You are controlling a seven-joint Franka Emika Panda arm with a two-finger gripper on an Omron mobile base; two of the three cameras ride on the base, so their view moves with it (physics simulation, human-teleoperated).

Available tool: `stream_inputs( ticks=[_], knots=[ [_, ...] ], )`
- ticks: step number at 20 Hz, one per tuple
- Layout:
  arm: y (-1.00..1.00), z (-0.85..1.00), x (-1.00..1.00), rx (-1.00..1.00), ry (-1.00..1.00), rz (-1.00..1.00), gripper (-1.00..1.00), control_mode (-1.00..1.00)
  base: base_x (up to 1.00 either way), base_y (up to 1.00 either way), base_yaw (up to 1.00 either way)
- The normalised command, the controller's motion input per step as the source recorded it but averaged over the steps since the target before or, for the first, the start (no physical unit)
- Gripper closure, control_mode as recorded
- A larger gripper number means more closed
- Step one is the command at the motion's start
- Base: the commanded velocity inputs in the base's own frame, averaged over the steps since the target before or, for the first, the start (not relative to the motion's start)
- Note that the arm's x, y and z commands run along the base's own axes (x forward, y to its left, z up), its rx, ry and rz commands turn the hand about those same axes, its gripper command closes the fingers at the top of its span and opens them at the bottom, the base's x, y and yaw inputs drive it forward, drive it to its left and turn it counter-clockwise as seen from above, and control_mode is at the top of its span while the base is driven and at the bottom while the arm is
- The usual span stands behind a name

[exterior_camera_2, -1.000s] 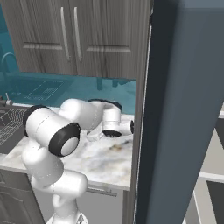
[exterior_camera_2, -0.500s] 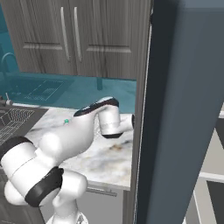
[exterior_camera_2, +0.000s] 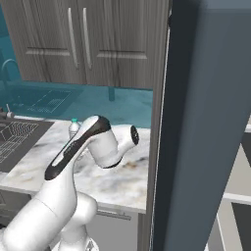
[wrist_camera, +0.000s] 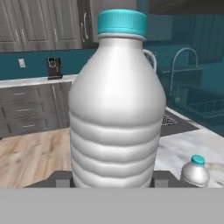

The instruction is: Take the bottled waters from the counter and place them in the freezer to freeze. Close the freezer door after placing the bottles.

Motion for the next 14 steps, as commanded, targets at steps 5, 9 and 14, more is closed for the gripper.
stream_inputs(
  ticks=[5,9,14],
  knots=[
    [0.31,0.18,-1.0,0.0,0.0,-0.07,1.0,-1.0,0.0,0.0,0.0],
    [0.03,0.22,-0.63,0.02,-0.02,-0.08,1.0,-1.0,0.0,0.0,0.0],
    [0.0,0.05,-0.18,0.0,-0.16,-0.01,1.0,-1.0,0.0,0.0,0.0]
  ],
)
